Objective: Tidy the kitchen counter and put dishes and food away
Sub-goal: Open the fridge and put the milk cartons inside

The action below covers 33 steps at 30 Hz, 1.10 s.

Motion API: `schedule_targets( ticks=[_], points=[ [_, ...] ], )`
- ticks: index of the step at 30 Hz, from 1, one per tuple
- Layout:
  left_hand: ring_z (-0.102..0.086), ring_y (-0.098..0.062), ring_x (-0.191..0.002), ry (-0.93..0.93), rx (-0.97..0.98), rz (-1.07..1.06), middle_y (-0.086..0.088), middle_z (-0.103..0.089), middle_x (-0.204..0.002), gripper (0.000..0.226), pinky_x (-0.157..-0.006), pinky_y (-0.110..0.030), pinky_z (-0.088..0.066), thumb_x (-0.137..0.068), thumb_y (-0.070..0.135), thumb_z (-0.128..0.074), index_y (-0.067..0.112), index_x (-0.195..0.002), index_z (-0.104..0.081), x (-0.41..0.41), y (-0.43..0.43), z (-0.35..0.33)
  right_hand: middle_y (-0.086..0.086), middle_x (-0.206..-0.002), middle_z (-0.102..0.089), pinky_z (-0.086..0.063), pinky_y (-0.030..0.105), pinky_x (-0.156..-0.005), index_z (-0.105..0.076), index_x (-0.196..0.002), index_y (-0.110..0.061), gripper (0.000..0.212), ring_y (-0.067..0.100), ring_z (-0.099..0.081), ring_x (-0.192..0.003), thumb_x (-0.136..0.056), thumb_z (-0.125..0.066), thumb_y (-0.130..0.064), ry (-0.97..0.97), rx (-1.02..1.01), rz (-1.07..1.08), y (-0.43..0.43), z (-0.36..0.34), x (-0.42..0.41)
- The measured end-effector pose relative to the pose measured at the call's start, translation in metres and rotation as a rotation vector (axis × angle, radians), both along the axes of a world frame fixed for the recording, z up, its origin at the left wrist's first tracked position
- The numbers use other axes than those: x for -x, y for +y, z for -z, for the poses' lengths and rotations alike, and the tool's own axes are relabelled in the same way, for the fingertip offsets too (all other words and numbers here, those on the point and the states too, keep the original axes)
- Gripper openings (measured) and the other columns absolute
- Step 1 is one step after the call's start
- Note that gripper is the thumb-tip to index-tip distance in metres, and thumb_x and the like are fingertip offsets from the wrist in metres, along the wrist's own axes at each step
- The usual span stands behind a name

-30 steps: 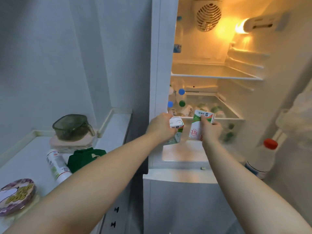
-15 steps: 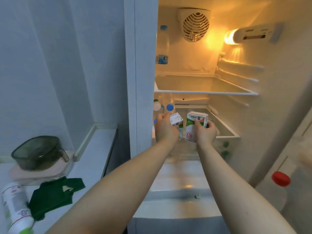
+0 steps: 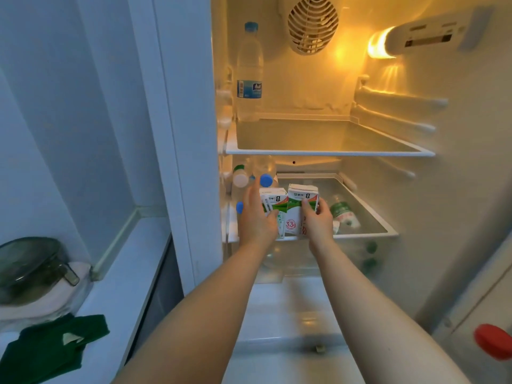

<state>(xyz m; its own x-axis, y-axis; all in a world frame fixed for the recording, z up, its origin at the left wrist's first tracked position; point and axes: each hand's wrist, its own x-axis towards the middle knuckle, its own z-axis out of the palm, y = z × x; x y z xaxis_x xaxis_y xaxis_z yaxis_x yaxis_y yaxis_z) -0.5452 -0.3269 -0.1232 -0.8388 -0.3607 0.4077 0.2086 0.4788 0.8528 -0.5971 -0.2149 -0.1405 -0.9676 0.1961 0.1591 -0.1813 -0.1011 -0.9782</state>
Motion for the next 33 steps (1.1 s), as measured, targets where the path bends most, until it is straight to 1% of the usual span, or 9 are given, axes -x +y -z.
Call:
schedule_targets(
  ticks=[5,8,13,17,19,23,26,28,33],
  points=[
    [-0.051,-0.003,-0.104,0.004,-0.190,0.016,0.002,-0.049,-0.128,0.090,-0.063,0.006,-0.040,-0.081,0.000,-0.069,0.024,-0.149,-0.015,0.002,0.000,0.005,0.006,-0.103,-0.065,-0.056,0.038,-0.078,-0.055,-0.110,-0.014,0.014,0.016,-0.064,-0.087,-0.097,-0.052,-0.017,0.002,0.010,-0.074,0.003,0.004,0.005],
    [-0.058,-0.008,-0.108,-0.004,-0.228,-0.033,0.004,-0.055,-0.126,0.078,-0.060,0.000,-0.043,-0.082,0.001,-0.068,0.026,-0.142,-0.026,0.005,0.004,0.009,0.005,-0.104,-0.065,-0.056,0.033,-0.074,-0.054,-0.113,-0.015,0.016,0.013,-0.064,-0.086,-0.098,-0.049,-0.017,0.011,-0.004,-0.115,0.003,0.006,0.007],
    [-0.057,-0.013,-0.116,0.004,-0.221,-0.154,0.004,-0.056,-0.129,0.058,-0.068,-0.007,-0.045,-0.087,0.006,-0.064,0.024,-0.135,-0.038,0.006,0.000,0.011,0.004,-0.106,-0.063,-0.054,0.026,-0.072,-0.052,-0.113,-0.016,0.015,0.016,-0.063,-0.090,-0.099,-0.047,-0.017,0.015,-0.059,-0.133,0.006,0.008,0.005],
    [-0.052,-0.016,-0.122,0.028,-0.247,-0.232,0.003,-0.052,-0.133,0.061,-0.087,-0.030,-0.055,-0.088,0.006,-0.063,0.024,-0.140,-0.036,0.007,-0.005,0.015,0.010,-0.112,-0.063,-0.054,0.038,-0.083,-0.051,-0.116,-0.015,0.018,0.023,-0.062,-0.100,-0.098,-0.047,-0.016,-0.015,-0.125,-0.139,0.009,0.012,0.008],
    [-0.051,-0.016,-0.123,0.038,-0.234,-0.237,0.003,-0.050,-0.133,0.063,-0.089,-0.034,-0.055,-0.088,0.005,-0.062,0.024,-0.141,-0.034,0.007,-0.005,0.018,0.010,-0.115,-0.062,-0.052,0.042,-0.090,-0.049,-0.119,-0.014,0.022,0.023,-0.061,-0.104,-0.097,-0.049,-0.019,-0.014,-0.185,-0.141,0.007,0.015,0.006],
    [-0.051,-0.015,-0.121,0.051,-0.235,-0.222,0.003,-0.049,-0.133,0.061,-0.084,-0.032,-0.057,-0.089,0.004,-0.060,0.025,-0.140,-0.033,0.008,-0.005,0.019,0.004,-0.110,-0.058,-0.050,0.034,-0.088,-0.043,-0.120,-0.011,0.025,0.018,-0.057,-0.102,-0.097,-0.050,-0.017,0.028,-0.314,-0.147,0.000,0.016,-0.001],
    [-0.051,-0.014,-0.119,0.053,-0.219,-0.215,0.003,-0.049,-0.133,0.059,-0.077,-0.021,-0.055,-0.090,0.002,-0.058,0.023,-0.140,-0.034,0.006,-0.007,0.018,0.000,-0.110,-0.059,-0.048,0.020,-0.076,-0.048,-0.122,-0.010,0.025,0.013,-0.057,-0.099,-0.097,-0.048,-0.011,0.007,-0.358,-0.194,-0.002,0.013,-0.003],
    [-0.051,-0.015,-0.119,0.049,-0.211,-0.214,0.002,-0.049,-0.132,0.058,-0.075,-0.020,-0.054,-0.090,0.002,-0.057,0.022,-0.140,-0.035,0.005,-0.008,0.017,0.000,-0.111,-0.060,-0.046,0.014,-0.069,-0.050,-0.125,-0.010,0.028,0.013,-0.058,-0.100,-0.098,-0.046,-0.009,0.006,-0.402,-0.217,-0.001,0.011,-0.003],
    [-0.054,-0.009,-0.108,0.035,-0.203,-0.191,0.002,-0.052,-0.132,0.056,-0.064,-0.011,-0.051,-0.092,0.002,-0.055,0.023,-0.139,-0.034,0.003,-0.009,0.016,0.009,-0.122,-0.058,-0.046,0.023,-0.081,-0.052,-0.127,-0.009,0.030,0.022,-0.056,-0.113,-0.098,-0.044,-0.007,0.040,-0.514,-0.216,-0.002,0.008,-0.005]
  ],
)
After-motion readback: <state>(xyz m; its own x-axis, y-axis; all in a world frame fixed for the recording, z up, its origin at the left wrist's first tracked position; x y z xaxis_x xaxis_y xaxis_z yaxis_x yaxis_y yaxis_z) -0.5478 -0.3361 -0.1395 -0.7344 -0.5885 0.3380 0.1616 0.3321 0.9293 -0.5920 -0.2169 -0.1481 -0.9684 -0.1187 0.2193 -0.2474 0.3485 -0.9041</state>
